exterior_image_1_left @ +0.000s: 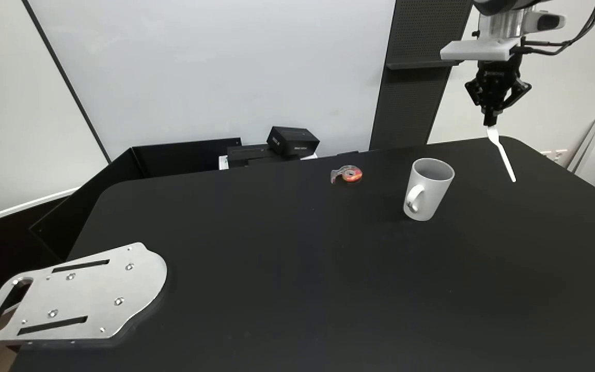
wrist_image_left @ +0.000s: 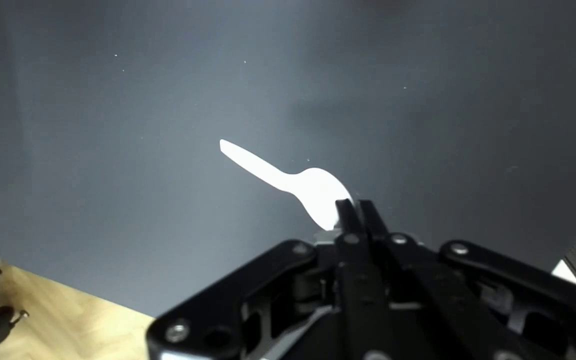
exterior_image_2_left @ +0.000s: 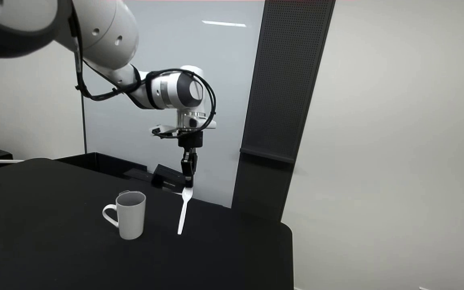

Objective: Pick the spoon from the cup and put it on the table

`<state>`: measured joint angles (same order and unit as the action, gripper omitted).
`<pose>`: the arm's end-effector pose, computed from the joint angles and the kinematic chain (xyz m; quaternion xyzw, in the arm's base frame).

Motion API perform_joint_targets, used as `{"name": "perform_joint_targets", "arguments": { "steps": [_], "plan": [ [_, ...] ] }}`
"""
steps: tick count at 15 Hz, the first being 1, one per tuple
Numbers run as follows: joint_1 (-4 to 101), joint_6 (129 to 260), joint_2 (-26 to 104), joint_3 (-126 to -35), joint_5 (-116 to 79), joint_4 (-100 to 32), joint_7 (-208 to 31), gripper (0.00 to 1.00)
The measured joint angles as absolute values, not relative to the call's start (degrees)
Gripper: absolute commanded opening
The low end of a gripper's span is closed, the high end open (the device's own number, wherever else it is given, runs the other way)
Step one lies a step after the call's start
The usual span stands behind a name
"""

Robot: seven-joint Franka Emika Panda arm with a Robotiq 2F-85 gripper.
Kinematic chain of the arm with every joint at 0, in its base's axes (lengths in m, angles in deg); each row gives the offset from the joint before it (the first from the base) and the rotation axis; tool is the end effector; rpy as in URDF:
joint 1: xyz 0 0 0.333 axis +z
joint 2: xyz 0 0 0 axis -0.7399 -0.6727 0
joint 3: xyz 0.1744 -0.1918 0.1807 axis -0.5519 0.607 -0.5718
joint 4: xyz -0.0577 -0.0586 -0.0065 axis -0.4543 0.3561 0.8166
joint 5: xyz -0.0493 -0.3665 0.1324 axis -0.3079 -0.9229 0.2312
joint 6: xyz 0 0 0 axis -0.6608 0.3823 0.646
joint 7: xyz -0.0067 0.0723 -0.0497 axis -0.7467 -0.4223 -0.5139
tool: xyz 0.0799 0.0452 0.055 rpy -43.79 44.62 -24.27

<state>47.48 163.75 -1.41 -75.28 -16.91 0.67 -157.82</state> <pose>0.7558 -0.0853 0.2395 0.7635 -0.6348 -0.0295 0.1150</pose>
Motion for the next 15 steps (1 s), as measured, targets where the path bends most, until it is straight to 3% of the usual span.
{"name": "perform_joint_targets", "arguments": {
  "steps": [8, 9, 11, 15],
  "plan": [
    [43.39, 162.4, -9.4, -75.75, -13.84, 1.19, -156.83, 0.01],
    [43.22, 162.38, -10.36, -75.71, -13.84, 1.45, -156.84, 0.29],
    [43.09, 162.24, -11.81, -75.68, -13.84, 2.07, -156.84, 0.36],
    [44.37, 165.8, -10.87, -76.0, -14.3, 3.15, -155.52, 0.64]
  ]
}}
